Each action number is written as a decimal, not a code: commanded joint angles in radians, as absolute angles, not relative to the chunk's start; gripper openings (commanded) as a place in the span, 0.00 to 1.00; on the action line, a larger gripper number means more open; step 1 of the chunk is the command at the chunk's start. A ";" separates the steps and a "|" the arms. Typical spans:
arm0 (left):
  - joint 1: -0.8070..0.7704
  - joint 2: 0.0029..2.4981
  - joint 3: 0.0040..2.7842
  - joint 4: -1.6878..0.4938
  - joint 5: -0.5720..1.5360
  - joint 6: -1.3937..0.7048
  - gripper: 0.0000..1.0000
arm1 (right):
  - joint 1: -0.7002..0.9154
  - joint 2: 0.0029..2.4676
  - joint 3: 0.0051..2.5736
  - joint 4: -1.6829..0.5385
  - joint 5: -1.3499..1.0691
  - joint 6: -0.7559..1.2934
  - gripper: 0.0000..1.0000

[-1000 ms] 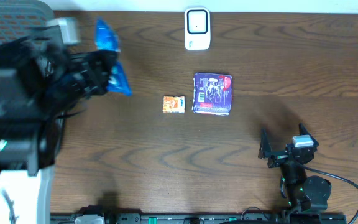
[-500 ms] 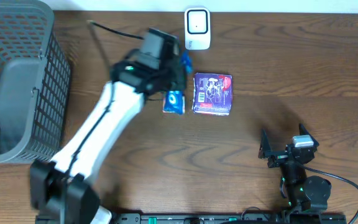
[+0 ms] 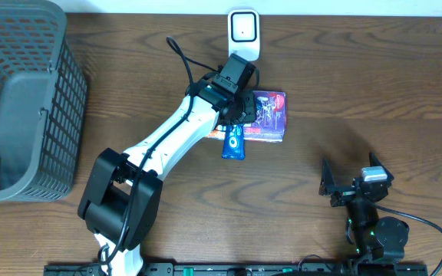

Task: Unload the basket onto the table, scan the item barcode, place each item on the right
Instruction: 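Release the Oreo pack next to the purple pack, then reach into the basket toward the mint-green bag with the left gripper, then grasp the mint-green bag in the basket with the left gripper, then lift the mint-green bag out of the basket toward the scanner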

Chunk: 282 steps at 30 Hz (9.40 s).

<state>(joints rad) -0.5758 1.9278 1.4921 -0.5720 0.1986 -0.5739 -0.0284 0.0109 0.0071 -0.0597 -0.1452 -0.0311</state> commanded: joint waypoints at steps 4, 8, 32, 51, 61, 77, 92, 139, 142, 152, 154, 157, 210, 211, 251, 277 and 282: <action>-0.528 1.909 1.493 -0.570 0.173 -0.537 0.47 | -0.025 0.005 0.006 -0.064 -0.151 -0.039 0.99; -0.466 1.836 1.522 -0.578 0.175 -0.481 0.47 | -0.025 0.005 0.006 -0.064 -0.151 -0.039 0.99; 0.389 1.432 1.527 -0.716 -0.802 -0.033 0.56 | -0.025 0.005 0.006 -0.064 -0.151 -0.039 0.99; 0.634 1.697 1.425 -0.900 -0.588 -0.157 0.50 | -0.025 0.005 0.006 -0.064 -0.151 -0.039 0.99; 0.648 1.798 1.357 -0.750 -0.571 -0.025 0.56 | -0.025 0.005 0.006 -0.064 -0.151 -0.039 0.99; 0.715 1.893 1.357 -0.641 -0.594 0.127 0.48 | -0.025 0.005 0.006 -0.064 -0.151 -0.039 0.99; 0.727 1.960 1.330 -0.649 -0.236 0.127 0.60 | -0.025 0.005 0.006 -0.064 -0.151 -0.039 0.99; 0.856 1.852 1.339 -0.595 -0.183 0.392 0.50 | -0.025 0.005 0.006 -0.064 -0.151 -0.039 0.99; 0.856 1.873 1.339 -0.595 -0.183 0.392 0.49 | -0.025 0.005 0.006 -0.064 -0.151 -0.039 0.99; 0.856 1.879 1.339 -0.645 0.094 0.392 0.49 | -0.025 0.005 0.006 -0.064 -0.151 -0.039 0.99; 0.856 1.880 1.339 -0.671 0.147 0.392 0.49 | -0.025 0.005 0.006 -0.064 -0.151 -0.039 0.99; 0.856 1.895 1.339 -0.722 0.177 0.391 0.49 | -0.025 0.005 0.006 -0.064 -0.151 -0.039 0.99; 0.440 1.322 1.455 -0.485 -0.263 -0.229 0.78 | -0.025 0.005 0.006 -0.064 -0.151 -0.039 0.99; 0.447 1.367 1.455 -0.501 -0.263 -0.229 0.81 | -0.025 0.005 0.006 -0.064 -0.151 -0.039 0.99; 0.588 2.019 1.456 -0.564 -0.214 -0.422 0.07 | -0.025 0.005 0.006 -0.064 -0.151 -0.039 0.99; 0.093 1.271 1.455 -0.360 0.382 -0.550 0.07 | -0.025 0.005 0.006 -0.064 -0.151 -0.039 0.99; -0.177 1.383 1.455 -0.480 0.381 -0.469 0.07 | -0.025 0.005 0.006 -0.064 -0.151 -0.039 0.99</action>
<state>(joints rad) -0.0841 1.3323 1.4487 -0.4431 0.3626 -0.5163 -0.0284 0.0109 0.0071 -0.0597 -0.1448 -0.0311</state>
